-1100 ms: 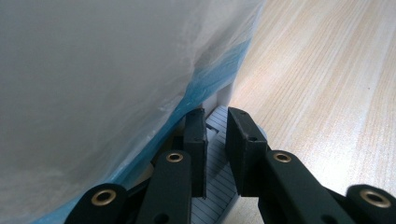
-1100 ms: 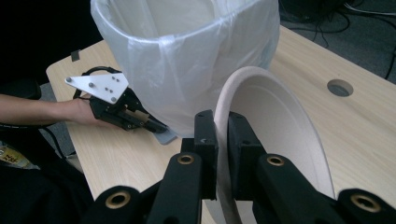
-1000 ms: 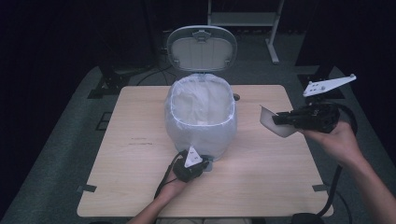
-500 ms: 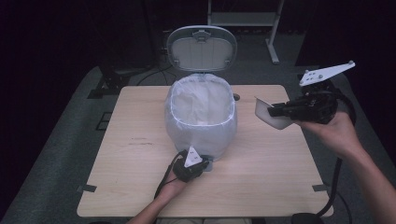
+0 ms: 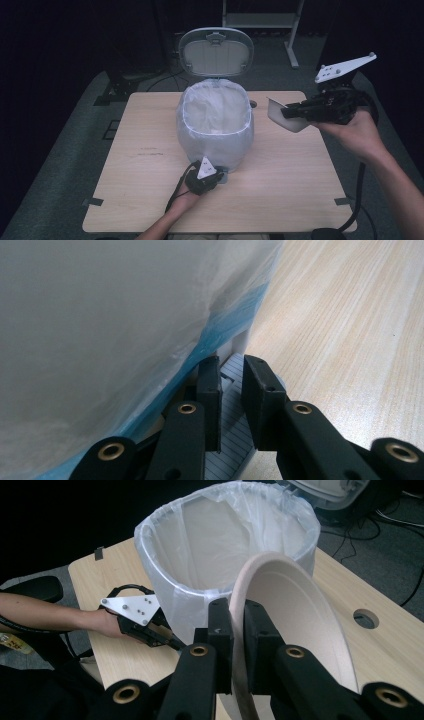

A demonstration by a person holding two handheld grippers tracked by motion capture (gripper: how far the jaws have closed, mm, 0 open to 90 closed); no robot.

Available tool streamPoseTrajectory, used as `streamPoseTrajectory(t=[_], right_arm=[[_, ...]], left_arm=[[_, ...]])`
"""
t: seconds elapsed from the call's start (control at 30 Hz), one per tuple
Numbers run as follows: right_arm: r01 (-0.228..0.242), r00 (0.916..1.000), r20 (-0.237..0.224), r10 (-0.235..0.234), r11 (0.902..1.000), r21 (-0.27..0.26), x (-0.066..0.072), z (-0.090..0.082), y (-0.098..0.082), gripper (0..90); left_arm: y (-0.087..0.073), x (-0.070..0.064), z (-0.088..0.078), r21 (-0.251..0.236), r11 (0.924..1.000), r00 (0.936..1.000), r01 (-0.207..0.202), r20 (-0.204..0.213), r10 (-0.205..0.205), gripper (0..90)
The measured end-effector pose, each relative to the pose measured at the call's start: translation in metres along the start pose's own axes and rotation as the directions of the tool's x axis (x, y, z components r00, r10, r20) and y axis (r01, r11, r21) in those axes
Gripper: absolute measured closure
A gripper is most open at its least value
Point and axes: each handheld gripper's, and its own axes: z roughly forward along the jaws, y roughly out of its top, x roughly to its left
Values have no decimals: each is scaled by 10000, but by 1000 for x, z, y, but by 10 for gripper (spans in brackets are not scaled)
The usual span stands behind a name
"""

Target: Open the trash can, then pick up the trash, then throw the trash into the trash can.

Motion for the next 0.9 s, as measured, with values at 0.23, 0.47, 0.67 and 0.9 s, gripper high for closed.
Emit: streamPoseTrajectory(t=[0.23, 0.47, 0.67, 0.9], right_arm=[[248, 9997, 11, -248, 9997, 60, 7, 1, 14, 833], [442, 9990, -27, -442, 9990, 8, 12, 1, 23, 833], [561, 9984, -24, -561, 9984, -4, 14, 1, 31, 833], [820, 9965, -143, -821, 9966, -48, 20, 5, 46, 833]], left_arm=[[0, 0, 0, 3, 10000, 10000, -36, -10, 36, 784], [0, 0, 0, -22, 10000, 10000, 15, 28, -15, 783], [0, 0, 0, -20, 10000, 10000, 13, 43, -13, 783], [0, 0, 0, 9, 10000, 10000, -24, 26, 24, 784]])
